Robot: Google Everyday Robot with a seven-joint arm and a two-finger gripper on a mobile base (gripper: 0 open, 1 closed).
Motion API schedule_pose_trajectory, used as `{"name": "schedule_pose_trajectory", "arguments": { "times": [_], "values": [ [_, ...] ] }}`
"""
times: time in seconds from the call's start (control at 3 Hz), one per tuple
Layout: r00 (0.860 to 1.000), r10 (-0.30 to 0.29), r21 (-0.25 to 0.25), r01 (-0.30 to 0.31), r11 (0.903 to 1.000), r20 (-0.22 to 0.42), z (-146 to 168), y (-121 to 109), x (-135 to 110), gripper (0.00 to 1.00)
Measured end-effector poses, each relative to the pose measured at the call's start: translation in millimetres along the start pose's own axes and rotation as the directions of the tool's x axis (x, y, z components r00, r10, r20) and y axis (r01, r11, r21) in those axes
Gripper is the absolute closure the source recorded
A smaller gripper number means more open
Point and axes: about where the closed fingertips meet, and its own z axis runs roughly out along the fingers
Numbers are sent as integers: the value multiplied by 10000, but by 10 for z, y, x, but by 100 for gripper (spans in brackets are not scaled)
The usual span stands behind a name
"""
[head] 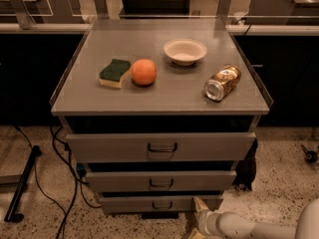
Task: Open bottom drawer
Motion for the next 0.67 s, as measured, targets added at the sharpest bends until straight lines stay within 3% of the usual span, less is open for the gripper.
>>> {"name": "schedule_pose_trajectory", "arguments": {
  "times": [0.33, 0.67],
  "values": [
    [9992, 173, -96, -177, 9998, -362, 337, -401, 123, 0],
    [9991, 171, -203, -179, 9996, -397, 395, -438, 98, 0]
  ]
}}
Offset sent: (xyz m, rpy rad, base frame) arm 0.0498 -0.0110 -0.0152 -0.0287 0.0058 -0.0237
